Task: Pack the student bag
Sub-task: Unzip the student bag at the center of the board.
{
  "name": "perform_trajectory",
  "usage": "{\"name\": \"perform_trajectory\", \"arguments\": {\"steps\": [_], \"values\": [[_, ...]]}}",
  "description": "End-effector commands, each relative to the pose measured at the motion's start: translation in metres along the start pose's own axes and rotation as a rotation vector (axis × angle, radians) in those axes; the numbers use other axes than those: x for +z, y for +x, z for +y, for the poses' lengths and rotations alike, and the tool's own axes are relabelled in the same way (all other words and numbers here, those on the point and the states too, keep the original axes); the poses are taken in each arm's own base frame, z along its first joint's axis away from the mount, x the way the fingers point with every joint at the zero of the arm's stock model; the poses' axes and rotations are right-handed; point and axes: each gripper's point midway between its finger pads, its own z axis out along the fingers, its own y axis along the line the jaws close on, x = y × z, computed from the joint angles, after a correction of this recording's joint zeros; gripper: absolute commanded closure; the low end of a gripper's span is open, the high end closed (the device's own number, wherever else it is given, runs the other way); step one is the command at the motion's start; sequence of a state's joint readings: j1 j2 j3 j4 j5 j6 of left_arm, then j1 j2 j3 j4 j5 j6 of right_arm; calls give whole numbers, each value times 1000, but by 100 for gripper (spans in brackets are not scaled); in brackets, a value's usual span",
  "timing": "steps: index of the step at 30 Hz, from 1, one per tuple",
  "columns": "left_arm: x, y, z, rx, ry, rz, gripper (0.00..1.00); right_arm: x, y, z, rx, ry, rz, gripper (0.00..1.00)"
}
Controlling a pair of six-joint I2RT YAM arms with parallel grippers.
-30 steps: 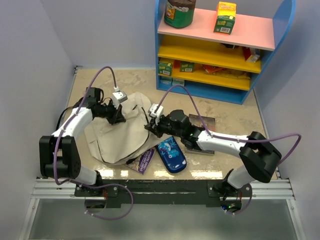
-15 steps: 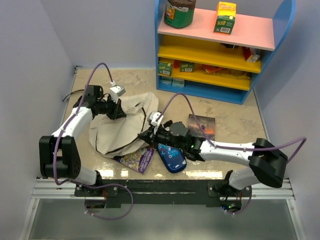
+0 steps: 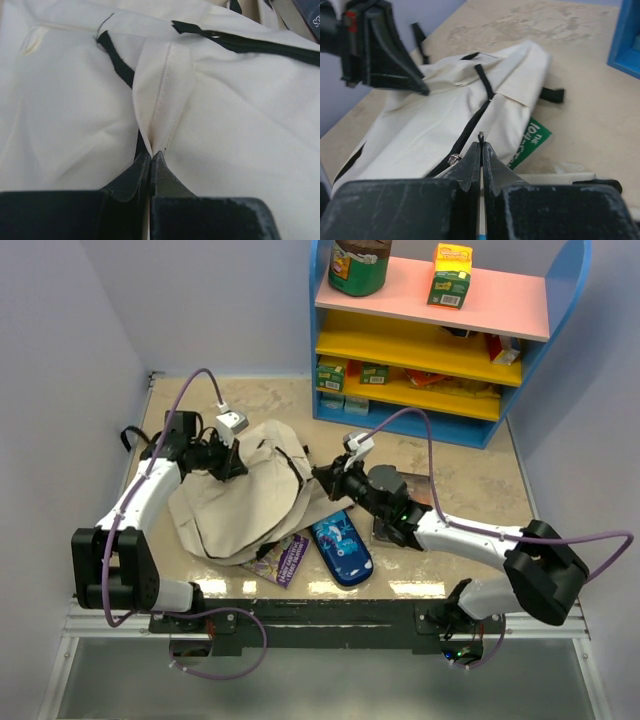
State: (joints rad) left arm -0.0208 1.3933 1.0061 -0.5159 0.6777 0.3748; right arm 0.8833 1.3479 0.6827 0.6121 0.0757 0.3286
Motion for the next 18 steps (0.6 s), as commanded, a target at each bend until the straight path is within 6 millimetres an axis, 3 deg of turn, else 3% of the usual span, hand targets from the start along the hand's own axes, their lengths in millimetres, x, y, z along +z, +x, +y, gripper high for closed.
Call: {"name": "perform_trajectory", "arguments": {"steps": [1, 2, 5, 6, 8, 9, 12, 14, 17, 18], "values": [[-21, -20, -14, 5, 21, -18, 100, 6, -23, -20, 7, 52, -40, 100], [-25, -27, -20, 22, 50, -28, 98, 10, -27, -23, -22, 63, -37, 100], [-35, -40, -33, 40, 92, -52, 74, 13, -18, -30, -47, 62, 2, 100], [-38, -39, -37, 41, 104, -43, 58, 14, -15, -27, -53, 42, 15, 100], [-44, -51, -38, 120, 103, -51, 40, 13, -11, -27, -69, 30, 29, 100], [-45, -52, -38, 130, 103, -43, 26, 12, -11, -26, -74, 27, 30, 100], [-53, -76, -33, 209, 84, -83, 20, 9, -1, -28, -74, 23, 43, 100], [-57, -92, -41, 272, 125, -134, 17, 9, 4, -30, -75, 27, 57, 100], [-43, -92, -56, 367, 221, -189, 11, 9, 10, -27, -68, 6, 68, 100], [-37, -101, -55, 431, 219, -246, 0, 9, 11, -26, -65, -1, 68, 100]]}}
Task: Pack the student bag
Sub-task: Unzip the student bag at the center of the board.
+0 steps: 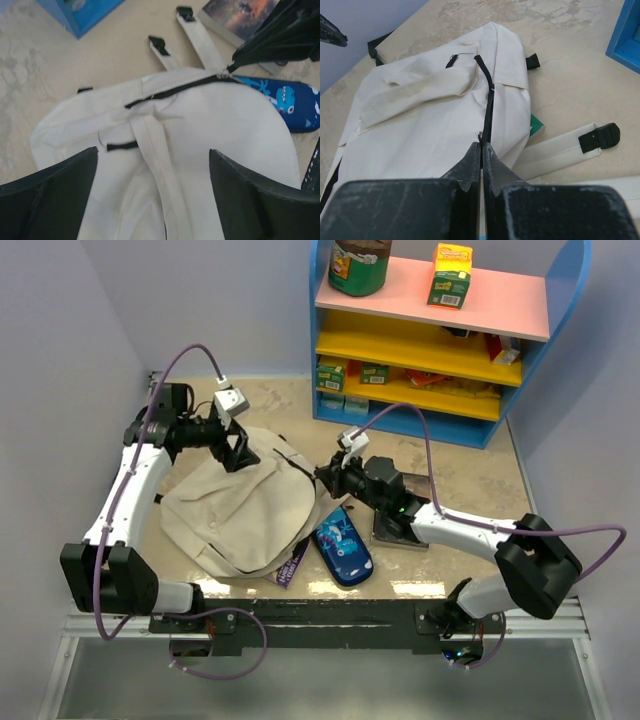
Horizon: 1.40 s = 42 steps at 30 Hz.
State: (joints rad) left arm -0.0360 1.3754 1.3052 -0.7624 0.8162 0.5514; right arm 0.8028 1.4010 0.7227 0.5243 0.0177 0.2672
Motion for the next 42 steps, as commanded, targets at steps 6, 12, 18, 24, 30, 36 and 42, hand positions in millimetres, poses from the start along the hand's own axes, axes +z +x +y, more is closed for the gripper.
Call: {"name": "perform_trajectory", "arguments": {"steps": [6, 12, 18, 24, 30, 36, 42], "values": [[74, 0, -41, 321, 270, -182, 0, 2, -3, 16, -4, -100, -18, 100], [100, -4, -41, 364, 410, -149, 0, -3, -16, 34, -28, -192, -48, 100], [110, 7, -45, 424, 540, -110, 0, -2, -15, 44, -45, -250, -35, 100], [110, 44, -61, 475, 680, -36, 0, -1, -23, 53, -59, -293, -39, 100], [119, 46, -58, 519, 677, -41, 0, -1, -27, 67, -70, -338, -40, 100], [129, 49, -58, 537, 671, -34, 5, -1, -28, 77, -88, -362, -30, 100], [124, 67, -61, 551, 712, 25, 50, -5, -30, 75, -98, -351, -32, 100]]}}
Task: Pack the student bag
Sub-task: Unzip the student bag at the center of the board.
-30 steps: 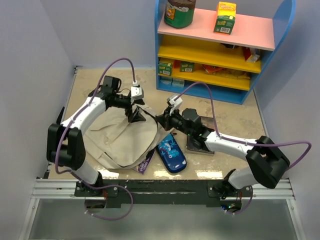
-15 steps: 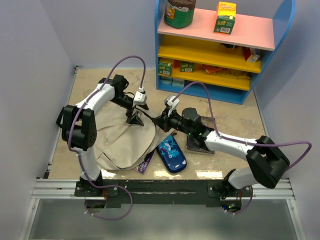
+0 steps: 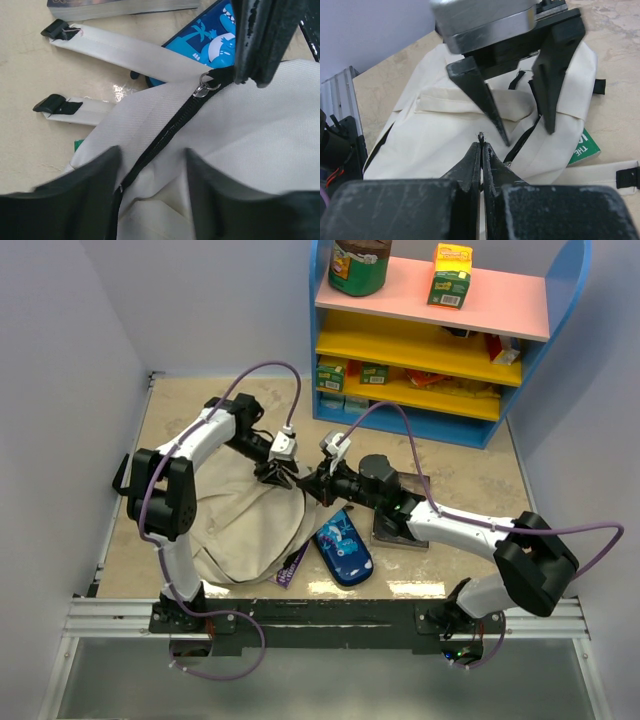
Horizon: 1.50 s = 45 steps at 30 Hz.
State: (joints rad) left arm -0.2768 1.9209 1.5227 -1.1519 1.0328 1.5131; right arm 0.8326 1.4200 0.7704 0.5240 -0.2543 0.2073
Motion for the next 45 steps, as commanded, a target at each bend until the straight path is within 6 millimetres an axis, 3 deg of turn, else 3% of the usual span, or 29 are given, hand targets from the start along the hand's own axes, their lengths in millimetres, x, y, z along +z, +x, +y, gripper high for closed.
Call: {"name": "perform_trajectory", "arguments": {"steps": [1, 4, 5, 7, 13, 17, 19, 23, 25, 30, 32, 37, 45], "values": [[0, 9, -5, 57, 32, 34, 58, 1, -31, 13, -46, -45, -68, 100], [-5, 14, -4, 28, 12, 42, 76, 0, -28, 12, -48, -42, -59, 100], [-7, 12, 1, 40, -12, 44, 88, -1, -28, 12, -49, -40, -63, 100], [-7, 14, 3, 1, -37, 48, 98, -2, -26, 11, -47, -39, -60, 100], [-14, 6, 30, -78, -167, 19, 100, -10, -21, 10, -43, -21, -53, 100], [-34, -4, 59, -95, -281, -27, 100, -17, -18, 8, -42, -2, -48, 100], [-37, -9, 58, -68, -270, -37, 100, -19, -14, 6, -40, 5, -40, 100], [-28, -17, 29, -32, -155, -57, 100, -21, -11, 5, -33, 12, -39, 100], [-22, -16, 25, -12, -148, -40, 100, -21, -10, 6, -27, 8, -41, 100], [-7, -15, 17, 10, -128, -15, 96, -19, -11, 7, -20, 5, -40, 100], [-3, -17, 15, 16, -117, -17, 72, -20, -10, 7, -17, 5, -39, 100], [4, -26, 14, 77, -127, -21, 51, -19, -11, 7, -14, 7, -39, 100], [7, -41, 18, 116, -137, -47, 55, -18, -12, 8, -7, 2, -38, 100]]}}
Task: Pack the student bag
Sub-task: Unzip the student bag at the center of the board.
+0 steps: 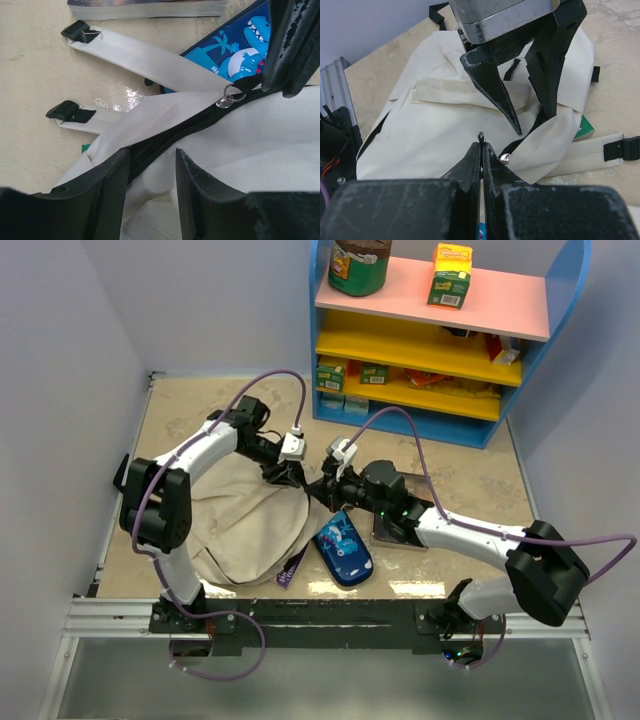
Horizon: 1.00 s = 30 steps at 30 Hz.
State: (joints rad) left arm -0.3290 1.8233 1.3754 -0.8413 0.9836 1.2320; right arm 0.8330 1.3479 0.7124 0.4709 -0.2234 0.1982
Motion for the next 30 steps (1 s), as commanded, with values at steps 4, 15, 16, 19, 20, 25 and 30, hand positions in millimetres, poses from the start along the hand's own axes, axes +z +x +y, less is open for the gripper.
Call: {"name": "perform_trajectory", "arguments": {"steps": [4, 15, 16, 19, 20, 25, 30], "values": [[-13, -35, -21, 135, 66, -60, 62, -1, -20, 10, -10, -34, -65, 100], [-23, -45, -35, 203, 71, -56, 64, 5, -17, 10, -9, -43, -57, 100], [-25, -47, -35, 209, 76, -54, 65, 5, -17, 10, -10, -44, -58, 100], [-21, -39, -36, 203, 81, -47, 63, 5, -14, 10, -8, -48, -54, 100], [-20, -37, -36, 188, 75, -47, 58, 5, -15, 10, -8, -48, -56, 100], [-12, -34, -6, 216, -29, -61, 51, 7, -15, 12, -7, -57, -54, 100], [-2, -25, 9, 170, -20, -56, 49, 7, -17, 13, -9, -59, -55, 100]]}}
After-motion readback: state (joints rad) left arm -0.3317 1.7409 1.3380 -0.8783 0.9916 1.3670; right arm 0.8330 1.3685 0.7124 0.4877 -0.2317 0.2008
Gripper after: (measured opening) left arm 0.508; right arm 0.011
